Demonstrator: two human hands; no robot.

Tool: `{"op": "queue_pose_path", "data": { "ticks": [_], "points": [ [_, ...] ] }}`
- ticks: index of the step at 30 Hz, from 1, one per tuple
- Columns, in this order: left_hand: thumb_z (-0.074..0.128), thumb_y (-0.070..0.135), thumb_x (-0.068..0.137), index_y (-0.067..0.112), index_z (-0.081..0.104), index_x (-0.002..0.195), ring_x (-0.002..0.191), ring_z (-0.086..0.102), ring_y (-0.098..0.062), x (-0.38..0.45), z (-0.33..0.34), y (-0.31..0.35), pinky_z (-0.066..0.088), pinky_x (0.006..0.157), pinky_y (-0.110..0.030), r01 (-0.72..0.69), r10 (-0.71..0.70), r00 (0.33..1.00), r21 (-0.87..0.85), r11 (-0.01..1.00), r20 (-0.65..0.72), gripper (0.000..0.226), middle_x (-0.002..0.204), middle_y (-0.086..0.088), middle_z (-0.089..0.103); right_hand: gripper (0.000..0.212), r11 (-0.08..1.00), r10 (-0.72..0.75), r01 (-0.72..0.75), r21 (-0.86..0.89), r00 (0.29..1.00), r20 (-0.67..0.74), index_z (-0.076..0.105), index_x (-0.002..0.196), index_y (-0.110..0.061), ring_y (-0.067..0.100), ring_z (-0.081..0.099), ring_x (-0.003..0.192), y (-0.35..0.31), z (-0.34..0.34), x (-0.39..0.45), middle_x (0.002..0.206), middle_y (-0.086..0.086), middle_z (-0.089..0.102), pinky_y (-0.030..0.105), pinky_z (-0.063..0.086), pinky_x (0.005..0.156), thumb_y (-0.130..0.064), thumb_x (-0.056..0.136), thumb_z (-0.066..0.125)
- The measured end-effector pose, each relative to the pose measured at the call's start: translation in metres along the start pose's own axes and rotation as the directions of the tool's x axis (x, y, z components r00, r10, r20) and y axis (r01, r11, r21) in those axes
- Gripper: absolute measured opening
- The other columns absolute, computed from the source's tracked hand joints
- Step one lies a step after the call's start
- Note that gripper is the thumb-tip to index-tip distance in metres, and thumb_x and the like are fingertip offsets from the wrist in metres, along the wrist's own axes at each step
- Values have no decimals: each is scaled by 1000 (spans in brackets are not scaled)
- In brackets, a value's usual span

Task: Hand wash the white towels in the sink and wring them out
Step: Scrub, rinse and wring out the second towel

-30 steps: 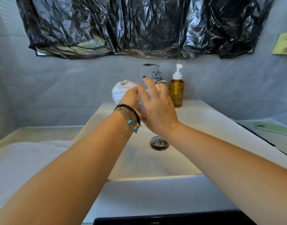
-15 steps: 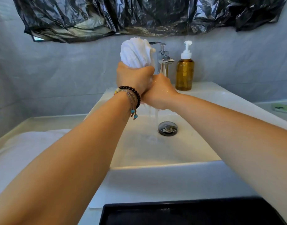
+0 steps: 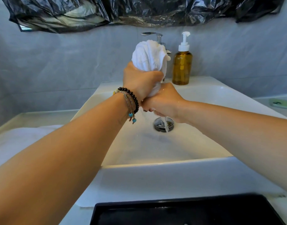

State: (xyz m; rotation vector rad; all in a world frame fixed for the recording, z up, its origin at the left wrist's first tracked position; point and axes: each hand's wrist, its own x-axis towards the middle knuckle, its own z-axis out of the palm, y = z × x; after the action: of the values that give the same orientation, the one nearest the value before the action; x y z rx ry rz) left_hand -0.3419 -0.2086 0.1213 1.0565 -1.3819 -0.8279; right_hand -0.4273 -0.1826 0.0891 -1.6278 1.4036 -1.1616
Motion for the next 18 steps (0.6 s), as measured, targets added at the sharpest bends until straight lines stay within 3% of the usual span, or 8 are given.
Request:
{"op": "queue_pose_path", "data": {
  "ticks": [3,6,9,14,18],
  "points": [
    [67,19,49,23,62,86,89,72,-27,-1,3,-3,61,73,-50,-13,14,999,-12,1000,30,37,92,-8,70,21,998,40,-42,38,998,38,53,54,-10,16,30,45,3,-2,-2,48,6,43,21,24,43,8,62,62],
    [68,16,51,26,61,83,92,71,-26,-3,3,-4,62,76,-45,-47,48,998,-24,999,47,35,95,-8,71,16,996,58,-64,67,995,82,53,58,-6,16,30,44,6,-5,-3,45,4,42,21,23,44,7,63,61],
    [67,15,50,27,60,83,86,70,-21,-3,3,-4,62,76,-39,-59,61,995,-23,998,79,35,91,-3,69,12,992,80,-90,84,990,119,54,64,-4,16,30,46,7,-6,-4,50,7,42,24,22,46,6,64,60],
    [64,13,51,27,60,84,75,65,-14,-5,4,-3,59,68,-30,-51,58,988,-56,997,141,36,80,4,65,20,986,83,-103,129,985,154,48,58,-8,16,27,45,11,-8,-5,51,7,38,26,19,49,7,66,58],
    [64,14,51,25,62,87,77,65,-16,-2,-2,-3,59,70,-33,-58,69,988,-85,995,137,37,85,0,66,21,995,63,-75,71,985,158,51,64,-11,16,30,48,6,-9,-4,50,3,40,23,22,47,6,68,63]
  ]
}}
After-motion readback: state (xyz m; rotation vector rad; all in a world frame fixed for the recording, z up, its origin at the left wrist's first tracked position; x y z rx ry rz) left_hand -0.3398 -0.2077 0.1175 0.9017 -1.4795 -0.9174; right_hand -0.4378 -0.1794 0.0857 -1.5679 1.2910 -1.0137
